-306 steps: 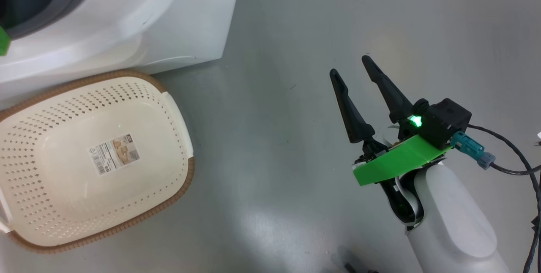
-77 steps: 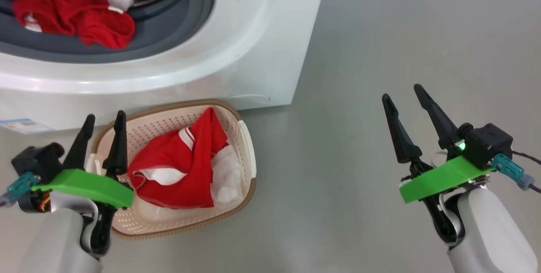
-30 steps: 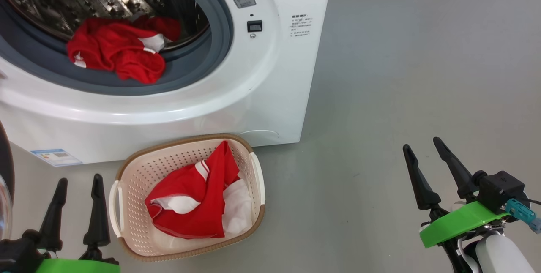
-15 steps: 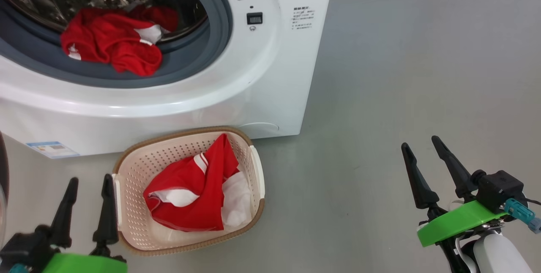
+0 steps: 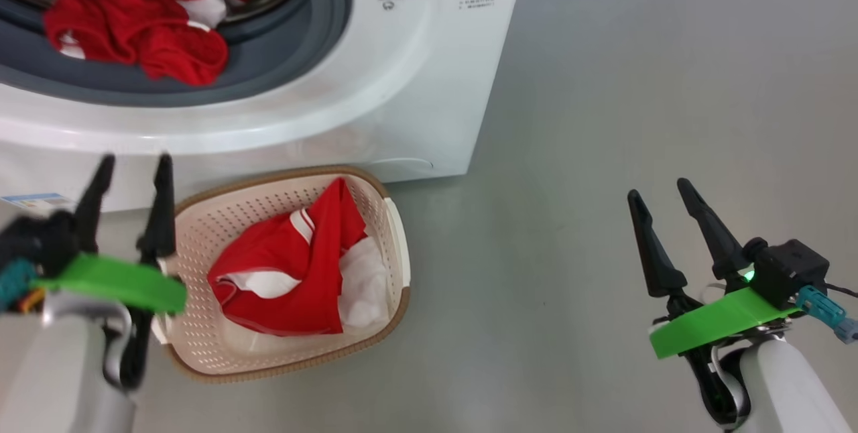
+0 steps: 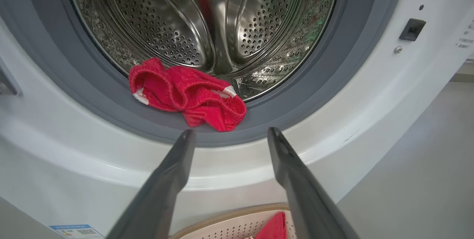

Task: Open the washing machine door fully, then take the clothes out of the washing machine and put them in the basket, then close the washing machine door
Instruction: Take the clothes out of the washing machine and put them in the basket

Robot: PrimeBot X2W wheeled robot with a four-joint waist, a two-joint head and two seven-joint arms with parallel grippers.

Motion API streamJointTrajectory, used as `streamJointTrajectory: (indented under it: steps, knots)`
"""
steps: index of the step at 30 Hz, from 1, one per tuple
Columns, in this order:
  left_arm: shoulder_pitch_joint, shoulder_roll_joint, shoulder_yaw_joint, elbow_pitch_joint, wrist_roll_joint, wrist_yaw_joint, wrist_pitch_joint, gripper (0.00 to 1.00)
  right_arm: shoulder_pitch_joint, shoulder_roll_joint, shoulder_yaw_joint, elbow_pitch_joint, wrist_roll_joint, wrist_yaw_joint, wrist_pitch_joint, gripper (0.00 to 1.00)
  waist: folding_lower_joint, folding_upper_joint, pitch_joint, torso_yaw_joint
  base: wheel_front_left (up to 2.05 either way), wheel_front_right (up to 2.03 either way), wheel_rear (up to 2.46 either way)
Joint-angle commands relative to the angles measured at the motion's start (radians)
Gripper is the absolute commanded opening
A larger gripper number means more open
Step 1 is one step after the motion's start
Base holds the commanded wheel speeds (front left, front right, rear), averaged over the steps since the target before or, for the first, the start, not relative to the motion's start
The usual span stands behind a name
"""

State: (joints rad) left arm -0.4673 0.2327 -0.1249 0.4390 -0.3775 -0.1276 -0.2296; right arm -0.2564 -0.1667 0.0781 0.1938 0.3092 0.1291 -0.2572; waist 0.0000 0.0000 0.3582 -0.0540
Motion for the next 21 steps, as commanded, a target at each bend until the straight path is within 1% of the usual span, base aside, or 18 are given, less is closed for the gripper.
streamJointTrajectory:
  steps: [1, 8, 12, 13, 21]
  knots:
    - [-0.057, 0.048, 0.023, 0.007, -0.014, -0.003, 0.004, 1.0, -0.018, 0.003, 0.018, -0.025, -0.006, 0.002, -0.005, 1.0, 0.0, 0.0, 0.027, -0.016, 0.0, 0.0, 0.0]
    - [-0.245, 0.098, -0.032, 0.158, -0.037, -0.003, 0.025, 1.0, -0.047, 0.026, 0.035, -0.023, -0.007, 0.002, -0.005, 1.0, 0.0, 0.0, 0.067, -0.048, 0.0, 0.0, 0.0]
    - [-0.341, 0.129, -0.074, 0.247, -0.02, -0.003, 0.039, 1.0, -0.06, 0.037, 0.044, -0.024, -0.007, 0.002, -0.005, 1.0, 0.0, 0.0, 0.09, -0.065, 0.0, 0.0, 0.0]
    - [-0.341, 0.129, -0.074, 0.247, -0.02, -0.003, 0.039, 1.0, -0.06, 0.037, 0.044, -0.024, -0.007, 0.002, -0.005, 1.0, 0.0, 0.0, 0.09, -0.065, 0.0, 0.0, 0.0]
    - [-0.54, 0.174, -0.185, 0.416, 0.048, -0.003, 0.069, 1.0, -0.089, 0.052, 0.064, -0.026, -0.009, 0.002, -0.005, 1.0, 0.0, 0.0, 0.143, -0.095, 0.0, 0.0, 0.0]
